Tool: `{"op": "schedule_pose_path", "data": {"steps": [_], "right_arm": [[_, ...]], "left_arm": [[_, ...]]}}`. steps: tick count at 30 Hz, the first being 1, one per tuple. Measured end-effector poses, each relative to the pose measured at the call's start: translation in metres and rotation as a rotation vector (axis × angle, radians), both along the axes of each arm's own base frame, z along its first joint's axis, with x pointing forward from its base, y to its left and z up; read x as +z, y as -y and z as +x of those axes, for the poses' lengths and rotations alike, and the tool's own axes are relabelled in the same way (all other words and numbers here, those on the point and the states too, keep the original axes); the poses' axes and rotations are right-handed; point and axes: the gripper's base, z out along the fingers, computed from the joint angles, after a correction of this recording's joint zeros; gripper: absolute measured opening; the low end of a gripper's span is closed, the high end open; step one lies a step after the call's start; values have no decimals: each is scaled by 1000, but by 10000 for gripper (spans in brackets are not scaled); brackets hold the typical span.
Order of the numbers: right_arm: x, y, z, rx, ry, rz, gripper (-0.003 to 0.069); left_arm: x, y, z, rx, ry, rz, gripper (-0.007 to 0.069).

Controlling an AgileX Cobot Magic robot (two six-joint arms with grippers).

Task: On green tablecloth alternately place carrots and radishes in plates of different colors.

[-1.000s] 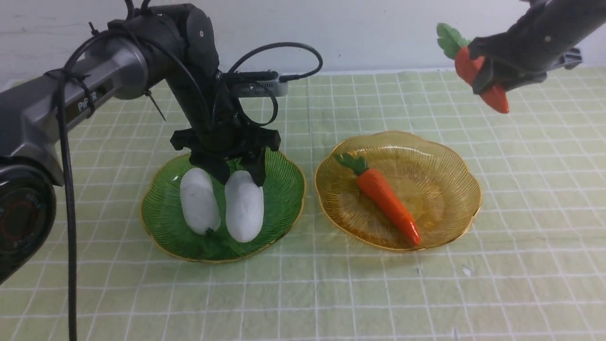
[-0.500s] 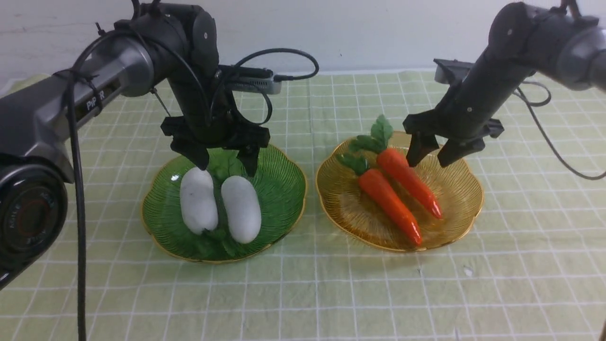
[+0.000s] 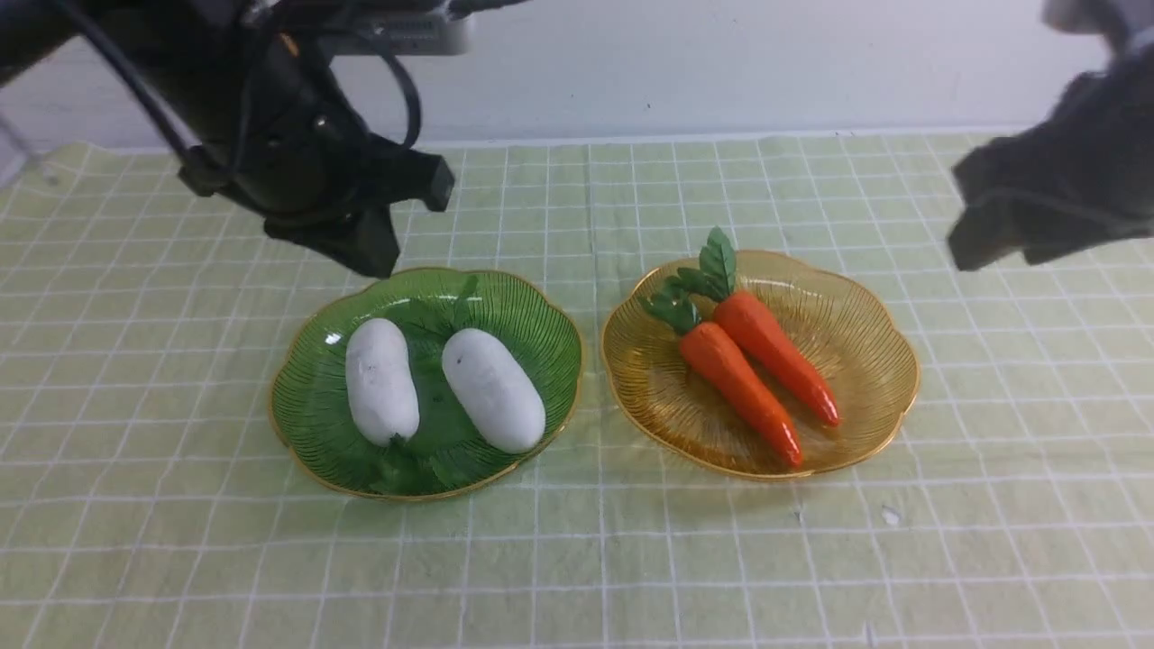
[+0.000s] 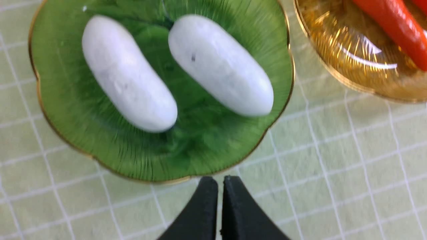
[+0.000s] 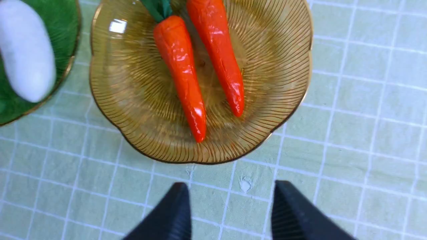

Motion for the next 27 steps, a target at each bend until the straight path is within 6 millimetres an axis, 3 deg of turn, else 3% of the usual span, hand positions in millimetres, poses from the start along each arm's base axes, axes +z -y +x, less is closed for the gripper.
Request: {"op": "schedule_pose_path", "data": {"steps": [2,4,6,7,8,9,10,12,19,27], "right_arm": [[16,7,-35,-17,200,27,118],[26,16,-77,-43,425,65,43],[33,26,-120,-84,717,118,4],[34,34,-156,-106,915,154,-4],[28,36,-165,-113,959,159,-6],[22,43,-197,-133,1138,189,-11],[19,45,-205,-138,1182,197,-12],[1,53,-243,-157,1369,235,-13],[-30,56,-265,-161,1443,251,-14],[-33,57,-265,-163,1456,249,-14]], "left_arm": [[-3,-9,-27,1,-16,17,-5],[-5,-17,-51,-4,-6,27,-8],[-5,-24,-72,-5,53,21,-8],[-7,-28,-84,-2,94,13,-8],[-12,-30,-90,0,100,13,-8],[-18,-36,-108,8,188,-8,-8],[-17,-38,-115,10,220,-16,-8],[-30,-47,-145,27,380,-62,-8],[-50,-62,-191,49,631,-136,-8],[-67,-74,-232,52,739,-168,-8]]}}
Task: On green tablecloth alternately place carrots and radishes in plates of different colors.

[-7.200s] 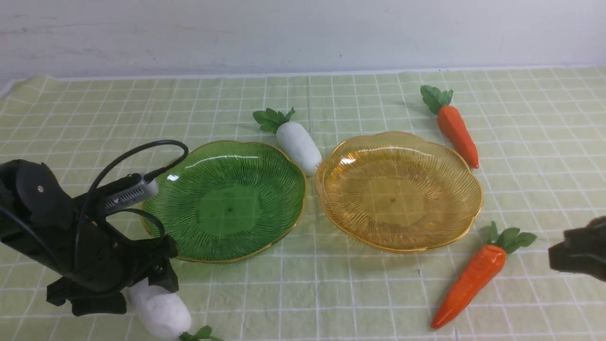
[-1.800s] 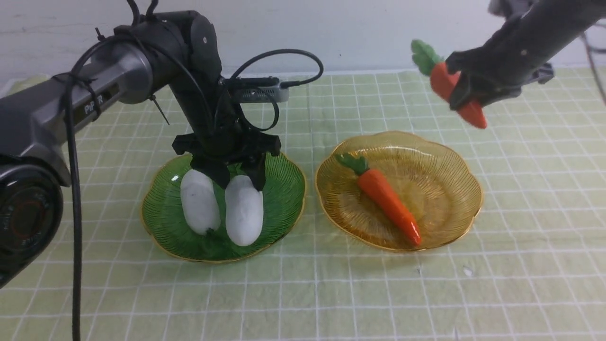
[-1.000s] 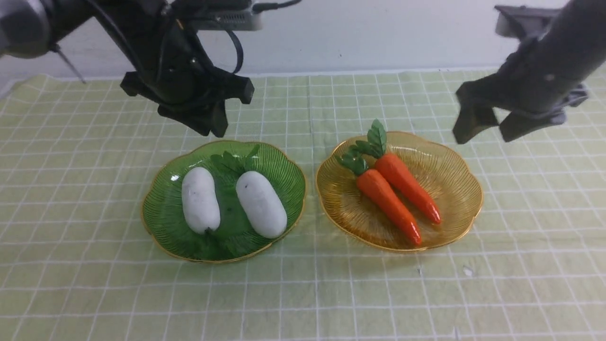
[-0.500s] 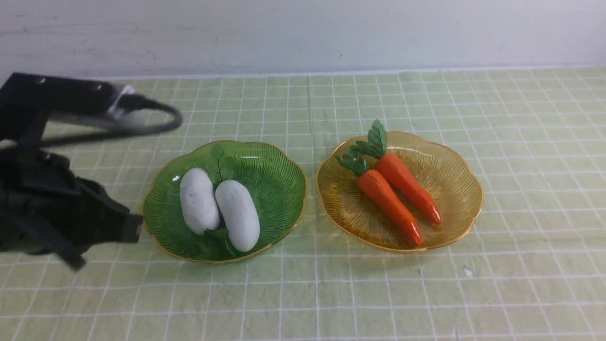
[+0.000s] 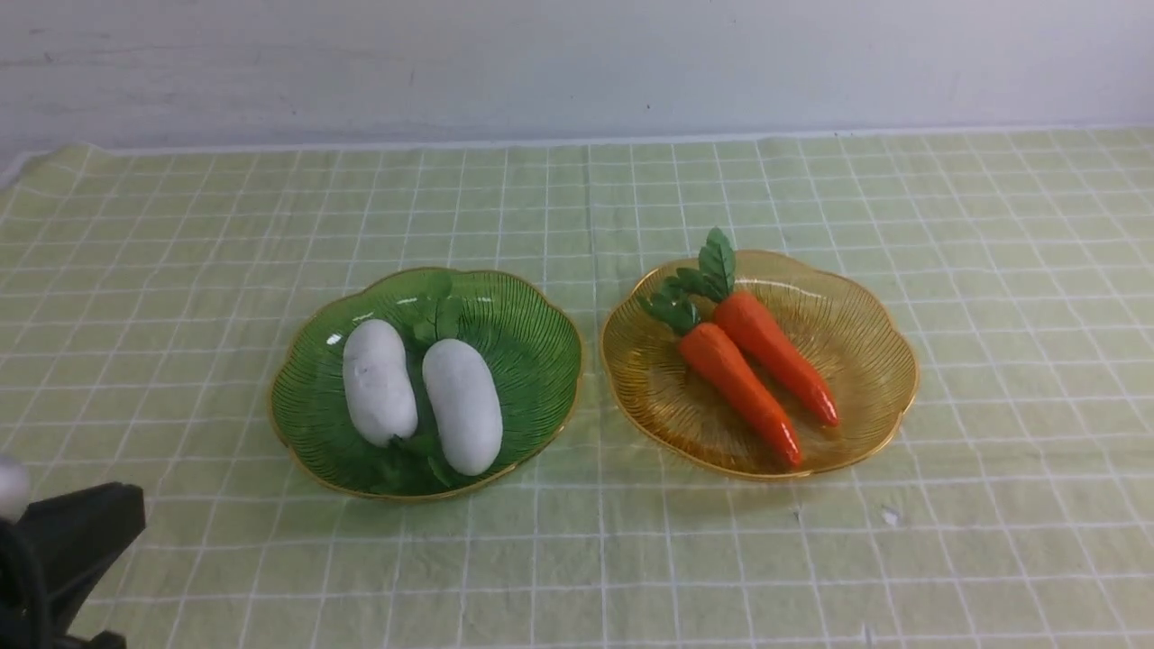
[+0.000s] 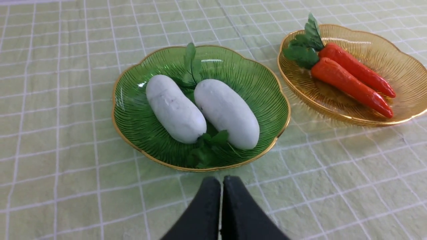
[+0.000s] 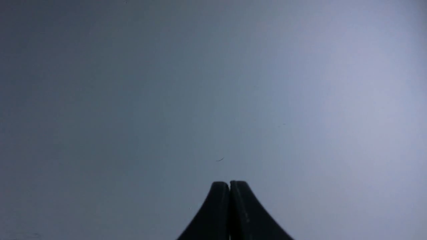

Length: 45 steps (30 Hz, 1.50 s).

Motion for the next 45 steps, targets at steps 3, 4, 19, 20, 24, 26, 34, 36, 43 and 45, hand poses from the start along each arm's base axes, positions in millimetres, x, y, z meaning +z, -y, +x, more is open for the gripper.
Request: {"op": "schedule_pose_path", "data": {"steps": [3,4,19,20,24,26,34,36,43,45], "right_arm": [[-1,0,1,0,-6,-2,-14],[-1,0,1,0,-7,-2,-14],[-2,0,1,0,-10,-3,-14],[-2,0,1,0,-10,-3,-14],[-2,0,1,0,-10,-4,-14],[-2,0,1,0,-10,-4,-14],[-2,0,1,0,-11,-5,-14],[-2,0,1,0,-11,-5,-14],[-2,0,1,-1,-14,-7,-14],[-2,0,1,-1,-14,-7,-14]], "left_arm": [[0,-3,-11,0,46,-12,-8],[1,-4,-14,0,66,-18,-8],[5,-7,-23,-1,118,-35,-8],[5,-7,-23,-1,118,-35,-8],[5,-8,-23,5,125,-9,-8],[4,-8,-23,7,128,2,-8],[-43,-19,-32,150,228,16,-8],[-76,-23,-31,226,232,16,-8],[-125,-26,-28,254,99,81,-8],[-125,-25,-28,247,100,86,-8]]}}
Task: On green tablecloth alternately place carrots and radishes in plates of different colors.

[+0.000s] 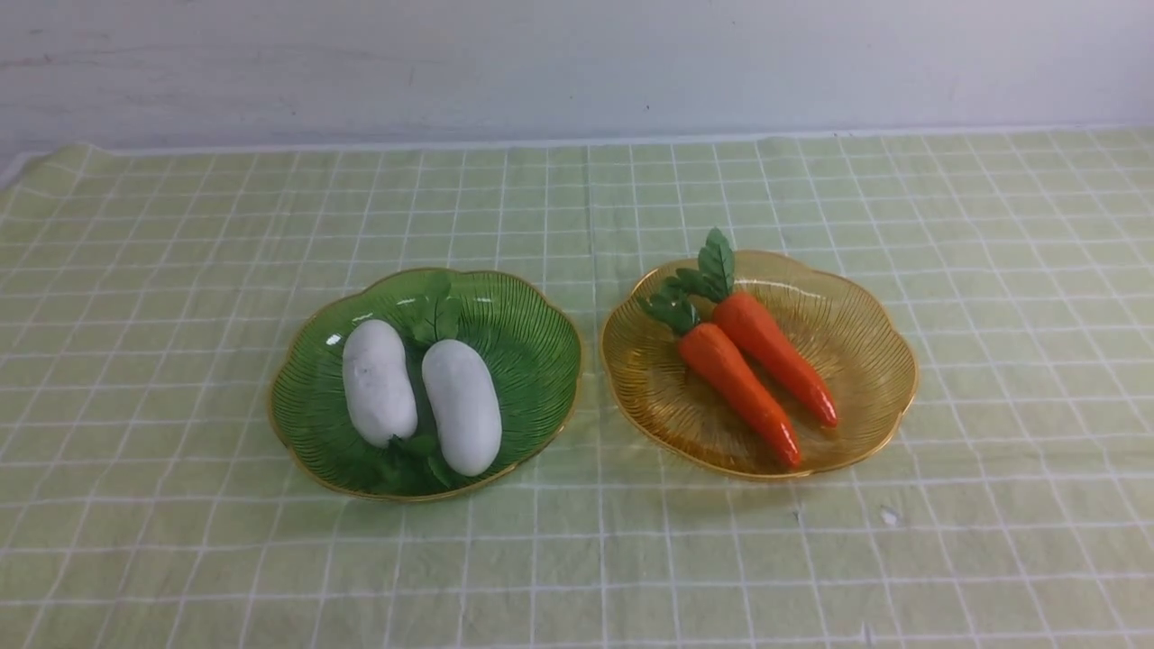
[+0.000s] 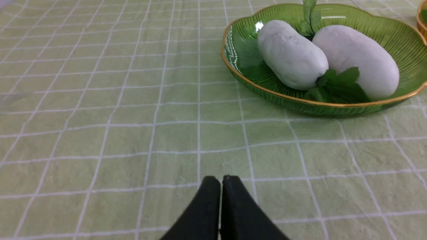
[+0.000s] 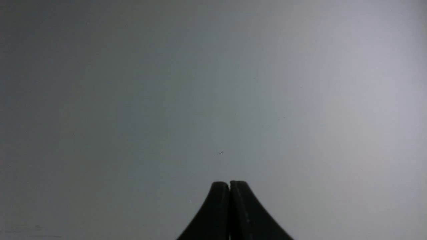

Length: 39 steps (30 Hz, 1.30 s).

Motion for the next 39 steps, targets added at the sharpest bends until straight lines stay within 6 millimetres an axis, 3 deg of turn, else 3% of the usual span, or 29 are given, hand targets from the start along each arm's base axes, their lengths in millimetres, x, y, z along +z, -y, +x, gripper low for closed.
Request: {"op": "schedule_pose_path", "data": {"steps": [24,30,34,38,39], "right_arm": [[0,0,0,-1,0,-2,-14],[-10,-1,6,-90,-54,-171,-14],[-50,-2,26,-169,-257,-269,-14],[-133,1,51,-230,-561,-283,-14],[-142,2,52,-232,-594,-267,-14]], "left_arm": [[0,0,0,-8,1,6,-8],[0,0,0,-8,1,6,-8],[0,0,0,-8,1,6,-8],[0,0,0,-8,1,6,-8],[0,0,0,-8,1,6,-8]]}}
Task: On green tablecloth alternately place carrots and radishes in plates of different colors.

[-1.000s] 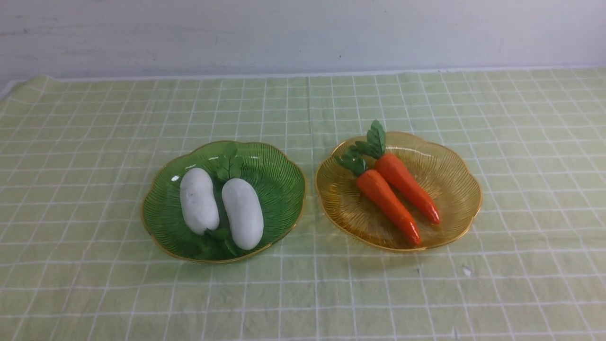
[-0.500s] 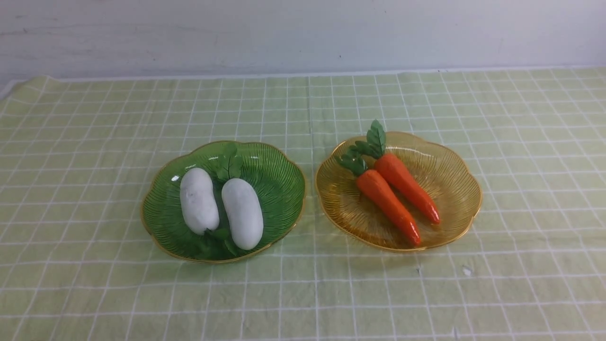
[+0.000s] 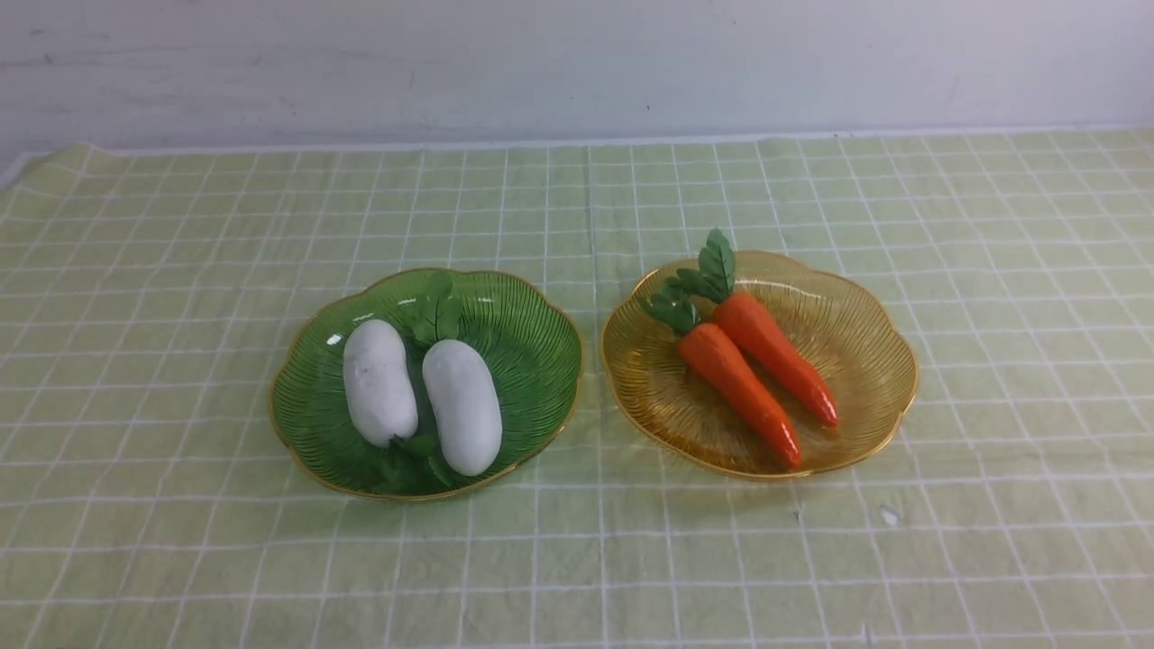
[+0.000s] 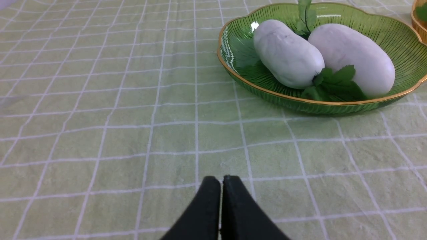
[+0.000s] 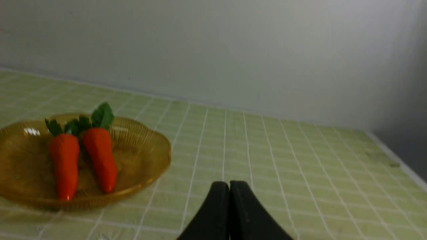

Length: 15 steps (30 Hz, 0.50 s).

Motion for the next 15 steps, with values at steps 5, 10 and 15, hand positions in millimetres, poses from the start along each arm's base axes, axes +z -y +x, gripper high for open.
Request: {"op": "schedule_pose_path", "data": {"steps": [5,10,15], "right_arm": [[-26,1,2,-26,-114,87,-14],[-26,1,2,-32,-114,102,-14],[-26,1,2,-34,-114,103,-14]], "left_arm": [[0,0,0,0,0,0,-8],[0,0,0,0,0,0,-8],[0,0,0,0,0,0,-8]]}}
